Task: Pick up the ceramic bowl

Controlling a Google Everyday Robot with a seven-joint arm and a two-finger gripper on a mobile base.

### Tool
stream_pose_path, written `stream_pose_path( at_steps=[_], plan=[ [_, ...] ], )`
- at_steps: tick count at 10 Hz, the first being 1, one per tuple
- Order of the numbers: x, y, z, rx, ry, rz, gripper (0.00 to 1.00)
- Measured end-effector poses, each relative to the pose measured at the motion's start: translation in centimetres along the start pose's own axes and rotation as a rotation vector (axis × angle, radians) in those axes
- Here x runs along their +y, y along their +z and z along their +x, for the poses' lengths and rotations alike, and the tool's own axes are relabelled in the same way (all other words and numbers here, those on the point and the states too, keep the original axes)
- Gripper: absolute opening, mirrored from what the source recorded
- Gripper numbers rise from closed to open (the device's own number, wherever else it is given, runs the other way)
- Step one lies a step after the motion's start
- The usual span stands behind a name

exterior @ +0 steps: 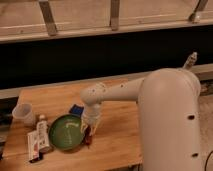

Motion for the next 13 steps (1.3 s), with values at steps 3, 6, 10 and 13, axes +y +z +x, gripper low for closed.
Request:
stream_pose_path(
  at_steps=[3,6,10,13],
  plan=[
    [0.0,0.0,0.0,0.000,-0.001,0.001,0.08],
    [0.0,0.0,0.0,0.000,-0.001,0.001,0.08],
    [-0.1,0.0,0.0,0.000,0.001,0.000,0.08],
    [-0.6,-2.7,-0.5,-0.079,0.003,0.002,0.08]
  ],
)
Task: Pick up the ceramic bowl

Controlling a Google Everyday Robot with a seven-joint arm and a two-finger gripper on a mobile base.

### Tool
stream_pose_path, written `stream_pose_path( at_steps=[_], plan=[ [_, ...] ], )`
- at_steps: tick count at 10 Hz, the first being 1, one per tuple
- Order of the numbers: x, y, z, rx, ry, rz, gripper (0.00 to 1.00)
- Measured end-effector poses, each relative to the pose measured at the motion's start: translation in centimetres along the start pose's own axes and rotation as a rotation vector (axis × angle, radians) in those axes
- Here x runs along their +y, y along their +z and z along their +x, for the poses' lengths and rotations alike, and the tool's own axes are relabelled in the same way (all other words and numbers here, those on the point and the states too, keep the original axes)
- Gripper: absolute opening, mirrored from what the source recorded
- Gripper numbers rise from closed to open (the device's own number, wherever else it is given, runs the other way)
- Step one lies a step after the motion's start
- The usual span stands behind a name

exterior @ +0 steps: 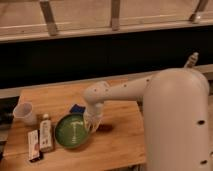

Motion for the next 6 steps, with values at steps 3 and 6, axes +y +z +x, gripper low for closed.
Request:
stream_pose_path(
  at_steps=[3,6],
  plan=[
    [0.4,-3.2,-0.2,-0.060,-0.003,0.010,0.08],
    [0.5,-3.2,-0.1,-0.060,-0.004,0.010,0.08]
  ],
)
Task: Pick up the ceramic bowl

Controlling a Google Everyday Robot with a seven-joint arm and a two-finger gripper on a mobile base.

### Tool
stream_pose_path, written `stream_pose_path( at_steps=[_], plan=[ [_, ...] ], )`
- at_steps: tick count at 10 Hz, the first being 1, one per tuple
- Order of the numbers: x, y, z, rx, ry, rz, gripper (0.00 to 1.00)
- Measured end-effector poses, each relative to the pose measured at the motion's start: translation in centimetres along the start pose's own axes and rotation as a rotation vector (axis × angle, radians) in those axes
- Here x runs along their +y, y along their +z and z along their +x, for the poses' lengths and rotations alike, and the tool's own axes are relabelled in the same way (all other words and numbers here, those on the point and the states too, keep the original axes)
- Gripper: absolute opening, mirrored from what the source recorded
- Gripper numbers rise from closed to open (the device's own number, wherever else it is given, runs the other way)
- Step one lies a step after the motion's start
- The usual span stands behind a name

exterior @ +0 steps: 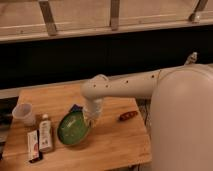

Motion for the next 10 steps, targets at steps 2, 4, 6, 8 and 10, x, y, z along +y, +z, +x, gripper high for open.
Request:
stream_pose_path(
  at_steps=[2,4,6,8,10],
  plan=[
    [-0.3,-1.5,-0.5,-0.035,0.005,-0.007,0.08],
    [-0.5,-4.2,-1.0,-0.076,0.014,-0.012,0.08],
    [-0.9,-7.6,-1.8,-0.136,0.025,-0.021,0.08],
    [-1.6,-9.0,-2.4,-0.176,0.037,-0.041,0.08],
    [-2.2,-9.3,-2.6,-0.181,0.034,-0.086,0.08]
  ],
)
